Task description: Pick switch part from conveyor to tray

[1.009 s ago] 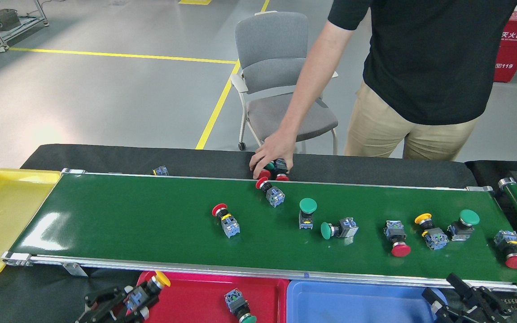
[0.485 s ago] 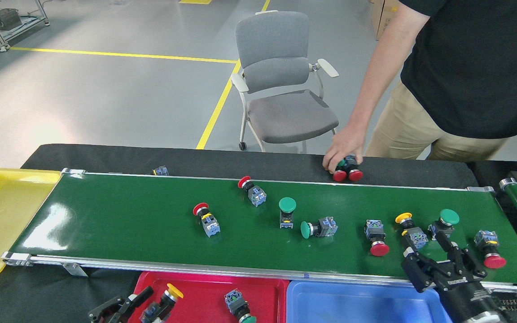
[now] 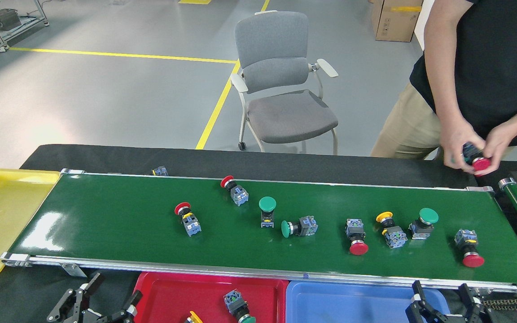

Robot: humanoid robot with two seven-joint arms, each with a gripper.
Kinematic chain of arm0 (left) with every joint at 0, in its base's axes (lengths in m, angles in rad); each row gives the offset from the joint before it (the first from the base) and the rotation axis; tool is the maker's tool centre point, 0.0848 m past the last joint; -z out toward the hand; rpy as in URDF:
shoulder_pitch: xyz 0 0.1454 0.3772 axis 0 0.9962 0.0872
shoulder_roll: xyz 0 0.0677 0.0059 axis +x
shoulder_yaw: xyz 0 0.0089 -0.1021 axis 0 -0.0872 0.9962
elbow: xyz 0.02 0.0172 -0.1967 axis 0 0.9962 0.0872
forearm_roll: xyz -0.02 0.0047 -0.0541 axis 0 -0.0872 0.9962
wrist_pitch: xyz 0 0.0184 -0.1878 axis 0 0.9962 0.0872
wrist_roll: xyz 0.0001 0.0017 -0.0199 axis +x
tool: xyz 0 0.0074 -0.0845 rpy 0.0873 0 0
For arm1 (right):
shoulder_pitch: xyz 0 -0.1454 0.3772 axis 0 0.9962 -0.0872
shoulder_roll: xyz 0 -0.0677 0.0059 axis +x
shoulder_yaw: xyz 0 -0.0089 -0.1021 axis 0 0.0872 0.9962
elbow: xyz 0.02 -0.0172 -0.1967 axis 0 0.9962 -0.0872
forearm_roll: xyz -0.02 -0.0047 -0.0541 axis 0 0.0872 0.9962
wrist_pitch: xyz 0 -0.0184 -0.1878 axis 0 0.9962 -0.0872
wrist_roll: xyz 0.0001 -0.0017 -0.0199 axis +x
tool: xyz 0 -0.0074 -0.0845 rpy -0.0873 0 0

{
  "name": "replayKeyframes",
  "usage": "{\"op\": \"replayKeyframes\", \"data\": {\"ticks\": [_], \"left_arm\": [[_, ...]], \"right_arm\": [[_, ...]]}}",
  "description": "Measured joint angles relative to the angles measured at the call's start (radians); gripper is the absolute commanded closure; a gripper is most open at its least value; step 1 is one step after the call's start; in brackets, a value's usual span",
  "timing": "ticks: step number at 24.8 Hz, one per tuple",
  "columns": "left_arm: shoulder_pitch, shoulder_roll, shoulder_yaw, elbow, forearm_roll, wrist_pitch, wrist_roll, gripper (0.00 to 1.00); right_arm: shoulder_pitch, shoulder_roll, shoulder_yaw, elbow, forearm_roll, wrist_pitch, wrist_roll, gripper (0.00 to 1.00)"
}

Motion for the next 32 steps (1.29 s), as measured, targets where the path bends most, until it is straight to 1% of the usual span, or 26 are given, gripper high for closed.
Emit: {"op": "replayKeyframes", "data": {"ticks": [2, 4, 6, 9, 12, 13, 14, 15, 16, 18, 20, 21, 24, 26, 27, 28, 30, 31, 32], "left_arm": [[-0.028, 0.000, -0.007, 0.007, -0.018, 0.009, -0.004, 0.00], [-0.077, -0.011, -0.017, 0.029, -0.062, 0.016, -0.018, 0.00], [-0.141, -0.035, -0.026, 0.061, -0.095, 0.020, -0.047, 0.00], [-0.245, -0.087, -0.052, 0.132, -0.166, 0.050, -0.090, 0.00], [-0.335, -0.093, -0.078, 0.237, -0.212, 0.102, -0.110, 0.00], [-0.361, -0.092, -0.082, 0.275, -0.216, 0.115, -0.113, 0.00], [-0.389, -0.092, -0.082, 0.314, -0.217, 0.127, -0.116, 0.00], [-0.417, -0.091, -0.081, 0.348, -0.218, 0.133, -0.117, 0.00], [-0.441, -0.090, -0.081, 0.376, -0.219, 0.139, -0.117, 0.00], [-0.481, -0.088, -0.081, 0.425, -0.219, 0.147, -0.118, 0.00], [-0.507, -0.085, -0.082, 0.470, -0.220, 0.159, -0.118, 0.00], [-0.519, -0.085, -0.082, 0.489, -0.220, 0.162, -0.119, 0.00], [-0.557, -0.085, -0.082, 0.550, -0.221, 0.174, -0.119, 0.00], [-0.591, -0.073, -0.083, 0.599, -0.221, 0.202, -0.119, 0.01], [-0.604, -0.058, -0.084, 0.617, -0.221, 0.218, -0.119, 0.04], [-0.614, -0.042, -0.084, 0.638, -0.221, 0.229, -0.121, 0.15], [-0.625, -0.025, -0.084, 0.672, -0.221, 0.245, -0.121, 0.62], [-0.626, -0.022, -0.084, 0.681, -0.221, 0.247, -0.120, 0.77], [-0.626, -0.022, -0.084, 0.687, -0.219, 0.248, -0.118, 0.82]], "right_arm": [[-0.041, 0.000, 0.055, 0.003, 0.000, 0.003, -0.003, 0.03], [-0.101, 0.000, 0.129, 0.021, 0.000, 0.005, 0.036, 0.03], [-0.167, 0.000, 0.202, 0.062, 0.005, 0.012, 0.076, 0.04], [-0.268, 0.000, 0.312, 0.157, 0.010, 0.049, 0.115, 0.06], [-0.369, -0.001, 0.438, 0.282, 0.030, 0.147, 0.122, 0.07], [-0.401, -0.001, 0.476, 0.324, 0.035, 0.186, 0.125, 0.14], [-0.434, -0.003, 0.515, 0.372, 0.037, 0.230, 0.126, 0.35], [-0.457, -0.004, 0.541, 0.403, 0.037, 0.260, 0.127, 0.48], [-0.475, -0.005, 0.561, 0.427, 0.037, 0.281, 0.128, 0.50], [-0.488, -0.018, 0.586, 0.450, 0.036, 0.299, 0.133, 0.74], [-0.492, -0.029, 0.599, 0.453, 0.033, 0.306, 0.138, 0.85], [-0.495, -0.032, 0.601, 0.454, 0.032, 0.310, 0.141, 0.88], [-0.497, -0.034, 0.601, 0.455, 0.026, 0.267, 0.144, 0.89], [-0.494, -0.034, 0.601, 0.442, 0.011, 0.231, 0.152, 0.89], [-0.488, -0.036, 0.601, 0.420, -0.004, 0.205, 0.157, 0.88], [-0.480, -0.047, 0.601, 0.387, -0.025, 0.173, 0.160, 0.88], [-0.444, -0.092, 0.599, 0.302, -0.080, 0.071, 0.165, 0.86], [-0.419, -0.111, 0.599, 0.265, -0.103, 0.010, 0.166, 0.83], [-0.394, -0.124, 0.599, 0.233, -0.121, -0.064, 0.166, 0.82]]}}
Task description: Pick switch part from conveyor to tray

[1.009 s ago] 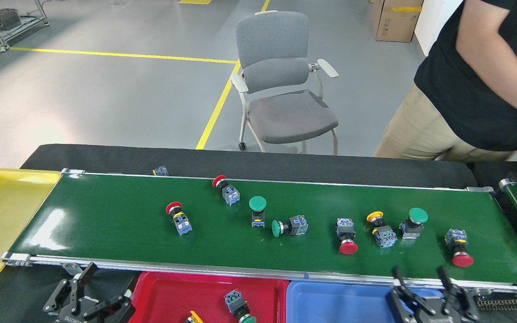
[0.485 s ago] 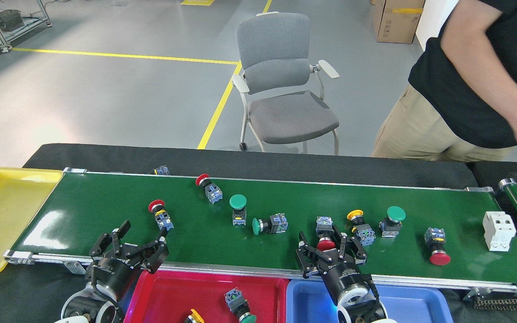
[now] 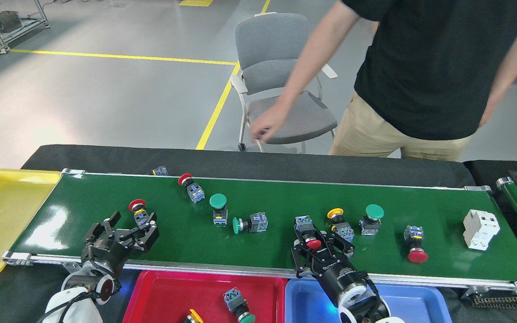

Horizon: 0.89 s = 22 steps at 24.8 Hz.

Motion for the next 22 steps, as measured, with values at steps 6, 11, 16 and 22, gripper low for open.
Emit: {"op": "replayKeyframes", "data": {"ticks": [6, 11, 16, 22], "left_arm": [[0.000, 0.003, -0.002, 0.011, 0.001, -0.004, 0.033, 0.95], [0.106, 0.003, -0.002, -0.125, 0.012, -0.145, 0.082, 0.95], [0.427, 0.004, 0.000, -0.491, 0.057, -0.373, 0.088, 0.87], [0.631, 0.004, 0.007, -0.705, 0.109, -0.416, 0.089, 0.00]], "right_arm": [[0.074, -0.011, 0.009, -0.034, -0.010, -0.364, 0.017, 0.38], [0.079, -0.007, 0.052, -0.034, -0.010, -0.414, 0.060, 0.00], [0.078, 0.002, -0.004, -0.033, -0.013, -0.414, 0.069, 0.01], [0.067, 0.046, -0.258, -0.054, -0.015, -0.246, 0.073, 0.03]]}}
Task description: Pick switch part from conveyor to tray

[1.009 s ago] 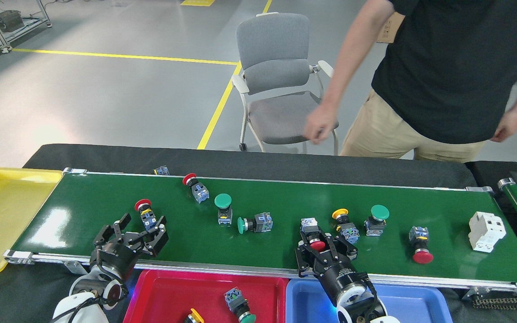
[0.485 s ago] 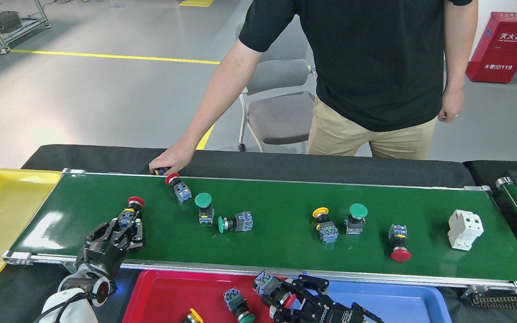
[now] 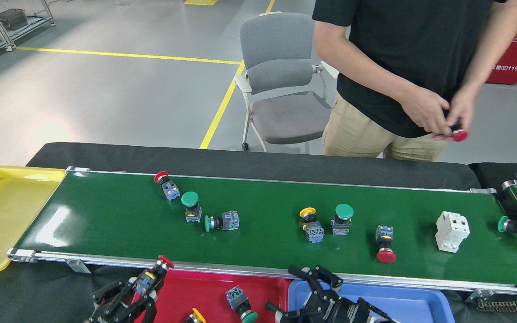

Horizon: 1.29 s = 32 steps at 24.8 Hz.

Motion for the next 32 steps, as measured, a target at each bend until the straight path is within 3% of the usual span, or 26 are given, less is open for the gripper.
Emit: {"op": "replayKeyframes", "data": {"ticks": [4, 10, 14, 18, 22, 27, 32], "left_arm": [[0.000, -0.011, 0.018, -0.004, 0.006, -0.002, 0.000, 0.00], [-0.010, -0.033, 0.117, 0.021, 0.006, -0.002, 0.001, 0.00], [-0.075, -0.044, 0.173, 0.098, 0.006, 0.020, 0.002, 0.00], [-0.155, 0.005, 0.186, 0.235, 0.006, 0.140, 0.005, 0.00], [-0.175, 0.023, 0.183, 0.246, 0.006, 0.168, 0.008, 0.00], [-0.305, 0.023, 0.132, 0.321, -0.033, 0.208, 0.009, 0.00], [-0.446, 0.026, 0.069, 0.485, -0.059, 0.283, 0.009, 0.00]], "right_arm": [[0.031, 0.000, -0.139, -0.023, 0.000, 0.168, -0.052, 0.03], [0.309, 0.000, -0.170, -0.132, 0.004, 0.308, -0.257, 0.03], [0.381, 0.000, -0.171, -0.155, 0.020, 0.366, -0.291, 0.03], [0.381, 0.003, -0.171, -0.158, 0.025, 0.403, -0.298, 0.03], [0.348, 0.015, -0.168, -0.158, 0.030, 0.414, -0.303, 0.03], [0.213, 0.049, -0.058, -0.137, 0.113, 0.435, -0.235, 0.03], [0.040, 0.055, 0.124, 0.013, 0.152, 0.501, -0.153, 0.03]]}}
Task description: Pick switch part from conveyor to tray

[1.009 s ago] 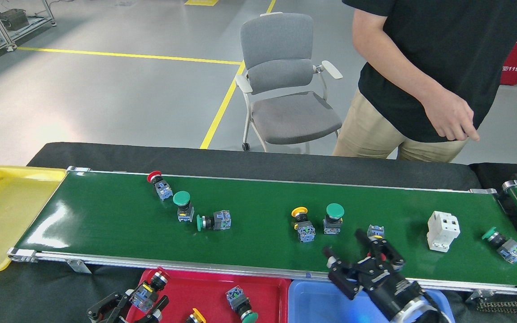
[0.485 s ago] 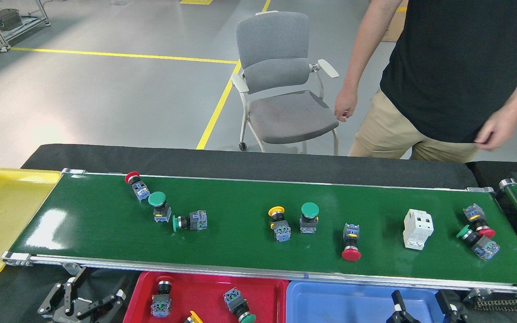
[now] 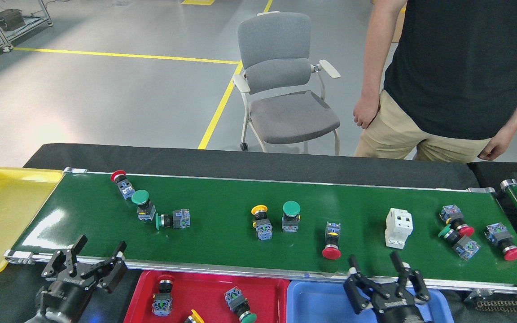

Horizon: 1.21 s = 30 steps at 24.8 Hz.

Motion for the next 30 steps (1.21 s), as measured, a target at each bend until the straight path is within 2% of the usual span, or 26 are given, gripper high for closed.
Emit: {"op": "replayKeyframes", "data": {"ticks": [3, 5, 6, 7, 8, 9, 15, 16, 17, 18, 20, 21, 22, 24, 25, 26, 27, 30], "left_arm": [[-0.065, 0.019, -0.026, 0.081, -0.001, 0.034, 0.000, 0.00], [-0.099, 0.024, -0.046, 0.122, -0.001, 0.051, 0.000, 0.00], [-0.114, 0.027, -0.059, 0.143, -0.001, 0.059, 0.000, 0.00], [-0.132, 0.032, -0.074, 0.170, -0.001, 0.072, 0.000, 0.00], [-0.150, 0.034, -0.088, 0.198, -0.001, 0.087, 0.000, 0.00], [-0.169, 0.036, -0.100, 0.224, -0.001, 0.104, 0.000, 0.00], [-0.299, 0.057, -0.168, 0.419, -0.001, 0.201, 0.049, 0.03], [-0.313, 0.057, -0.171, 0.443, -0.001, 0.213, 0.057, 0.07], [-0.327, 0.058, -0.176, 0.469, -0.001, 0.222, 0.063, 0.19], [-0.337, 0.061, -0.180, 0.492, -0.001, 0.232, 0.068, 0.38], [-0.349, 0.064, -0.183, 0.530, 0.000, 0.240, 0.075, 0.73], [-0.350, 0.064, -0.183, 0.542, 0.003, 0.241, 0.079, 0.83], [-0.350, 0.066, -0.184, 0.547, 0.005, 0.244, 0.090, 0.90], [-0.350, 0.071, -0.184, 0.550, 0.007, 0.234, 0.131, 0.95], [-0.350, 0.071, -0.184, 0.550, 0.007, 0.219, 0.161, 0.97], [-0.347, 0.071, -0.184, 0.550, 0.007, 0.203, 0.186, 0.97], [-0.339, 0.071, -0.184, 0.546, 0.008, 0.186, 0.206, 0.97], [-0.280, 0.071, -0.184, 0.466, 0.013, 0.104, 0.235, 0.97]], "right_arm": [[-0.104, 0.000, 0.107, 0.113, 0.006, 0.088, 0.045, 0.11], [-0.148, 0.000, 0.147, 0.172, 0.004, 0.121, 0.062, 0.33], [-0.159, 0.000, 0.161, 0.192, 0.004, 0.129, 0.068, 0.55], [-0.170, -0.001, 0.177, 0.213, 0.005, 0.137, 0.073, 0.82], [-0.181, -0.003, 0.189, 0.224, 0.005, 0.140, 0.073, 0.95], [-0.188, -0.008, 0.194, 0.231, 0.004, 0.143, 0.073, 0.98], [-0.196, -0.019, 0.196, 0.234, -0.013, 0.074, 0.075, 0.99], [-0.195, -0.019, 0.196, 0.230, -0.014, 0.054, 0.075, 0.99], [-0.191, -0.019, 0.197, 0.218, -0.016, 0.026, 0.075, 0.99], [-0.184, -0.019, 0.197, 0.201, -0.016, -0.001, 0.075, 0.99], [-0.162, -0.025, 0.197, 0.145, -0.035, -0.071, 0.075, 0.99], [-0.145, -0.031, 0.198, 0.113, -0.048, -0.115, 0.075, 0.98], [-0.126, -0.038, 0.198, 0.080, -0.059, -0.171, 0.075, 0.97], [-0.089, -0.046, 0.198, 0.021, -0.071, -0.289, 0.075, 0.86], [-0.077, -0.046, 0.200, 0.010, -0.072, -0.351, 0.076, 0.71], [-0.067, -0.046, 0.204, 0.006, -0.071, -0.400, 0.077, 0.23], [-0.055, -0.046, 0.217, 0.005, -0.070, -0.437, 0.079, 0.02], [-0.042, -0.040, 0.267, 0.005, -0.068, -0.486, 0.095, 0.01]]}}
